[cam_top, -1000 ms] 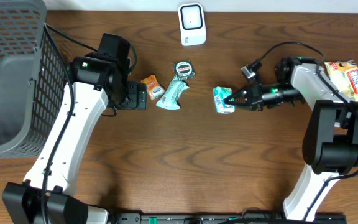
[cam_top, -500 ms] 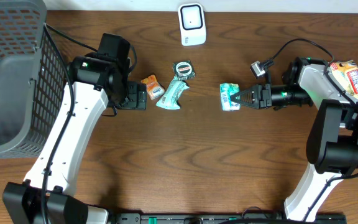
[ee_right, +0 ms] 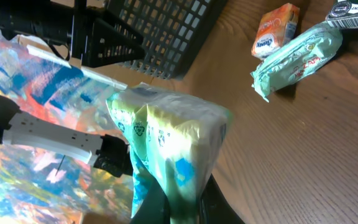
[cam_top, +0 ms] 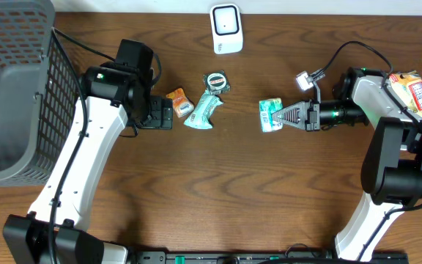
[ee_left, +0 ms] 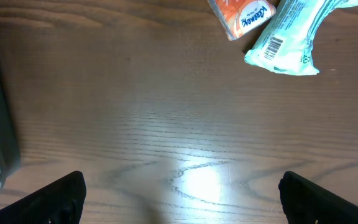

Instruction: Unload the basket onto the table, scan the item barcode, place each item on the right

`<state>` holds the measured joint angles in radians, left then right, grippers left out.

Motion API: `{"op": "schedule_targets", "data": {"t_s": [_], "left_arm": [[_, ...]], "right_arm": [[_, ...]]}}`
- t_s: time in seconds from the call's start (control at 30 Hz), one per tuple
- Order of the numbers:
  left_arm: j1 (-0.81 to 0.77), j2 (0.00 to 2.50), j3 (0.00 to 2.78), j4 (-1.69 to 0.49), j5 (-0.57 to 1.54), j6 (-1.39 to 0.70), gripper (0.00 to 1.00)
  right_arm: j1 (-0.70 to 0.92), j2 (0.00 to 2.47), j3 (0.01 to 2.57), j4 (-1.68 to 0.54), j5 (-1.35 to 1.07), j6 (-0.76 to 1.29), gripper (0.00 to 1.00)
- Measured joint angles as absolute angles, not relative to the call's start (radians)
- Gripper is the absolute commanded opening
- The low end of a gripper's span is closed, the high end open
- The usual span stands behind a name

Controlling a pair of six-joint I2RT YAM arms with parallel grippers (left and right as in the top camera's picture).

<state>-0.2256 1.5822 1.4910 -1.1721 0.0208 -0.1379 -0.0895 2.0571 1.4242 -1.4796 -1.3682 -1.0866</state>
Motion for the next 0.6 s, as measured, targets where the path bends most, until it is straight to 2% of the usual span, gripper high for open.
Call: {"op": "schedule_targets", "data": {"t_s": [0.6], "left_arm": [[-0.226,1.582,1.491,-1.172,0.021,-0.138,0.98]], "right_arm": [[-0.05,2.057,1.424,-1.48,-1.364,-1.091,0.01]]}}
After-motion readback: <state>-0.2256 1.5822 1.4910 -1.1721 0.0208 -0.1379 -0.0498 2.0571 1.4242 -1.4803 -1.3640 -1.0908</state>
